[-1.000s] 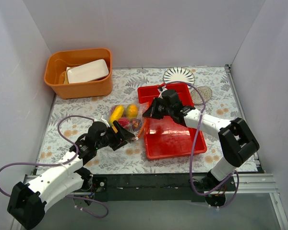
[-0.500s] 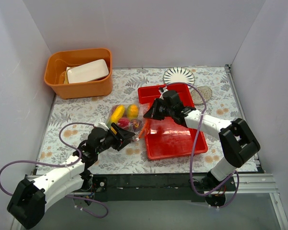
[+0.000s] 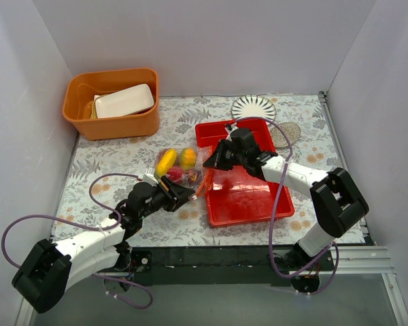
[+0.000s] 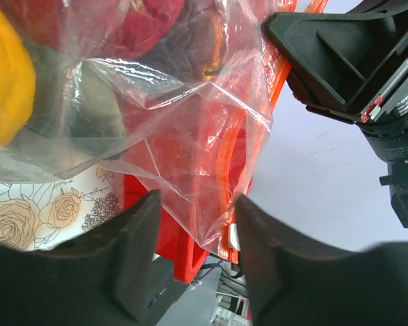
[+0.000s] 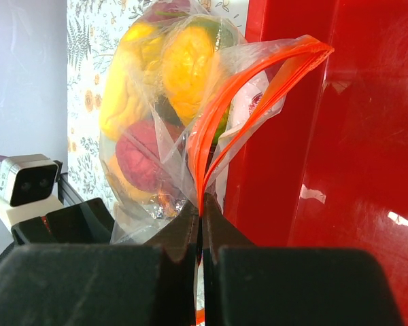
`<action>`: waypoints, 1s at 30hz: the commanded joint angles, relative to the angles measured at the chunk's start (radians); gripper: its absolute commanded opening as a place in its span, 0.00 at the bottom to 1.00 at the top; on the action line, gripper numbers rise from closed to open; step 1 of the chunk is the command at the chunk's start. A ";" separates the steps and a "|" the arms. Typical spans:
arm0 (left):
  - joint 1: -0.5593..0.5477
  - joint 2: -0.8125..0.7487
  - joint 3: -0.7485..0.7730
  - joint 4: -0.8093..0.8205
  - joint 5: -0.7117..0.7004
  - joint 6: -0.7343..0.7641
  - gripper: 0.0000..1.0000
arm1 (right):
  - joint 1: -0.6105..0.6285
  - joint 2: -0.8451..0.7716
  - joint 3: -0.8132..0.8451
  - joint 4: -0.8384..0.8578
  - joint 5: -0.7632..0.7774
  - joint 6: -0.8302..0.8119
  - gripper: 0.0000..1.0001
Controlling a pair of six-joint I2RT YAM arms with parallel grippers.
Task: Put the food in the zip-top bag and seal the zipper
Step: Zip the zipper food storage bag at the center of the board.
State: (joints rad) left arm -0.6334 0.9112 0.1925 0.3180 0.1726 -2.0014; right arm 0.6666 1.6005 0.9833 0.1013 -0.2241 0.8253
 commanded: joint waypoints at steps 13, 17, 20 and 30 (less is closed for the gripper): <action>-0.009 0.060 0.051 0.047 -0.028 -0.243 0.03 | -0.012 -0.062 0.003 -0.034 -0.009 -0.044 0.03; -0.009 0.029 0.051 0.015 -0.038 -0.214 0.02 | -0.012 -0.125 0.026 -0.173 0.037 -0.080 0.51; -0.009 -0.004 0.064 -0.028 -0.053 -0.165 0.04 | -0.012 -0.212 0.026 -0.248 0.094 -0.098 0.67; -0.009 -0.012 0.091 -0.027 -0.041 -0.031 0.23 | 0.021 -0.360 -0.061 -0.307 -0.075 0.049 0.77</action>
State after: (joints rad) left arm -0.6388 0.9024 0.2394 0.2855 0.1379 -2.0048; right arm 0.6636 1.2343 0.9604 -0.1822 -0.2020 0.7914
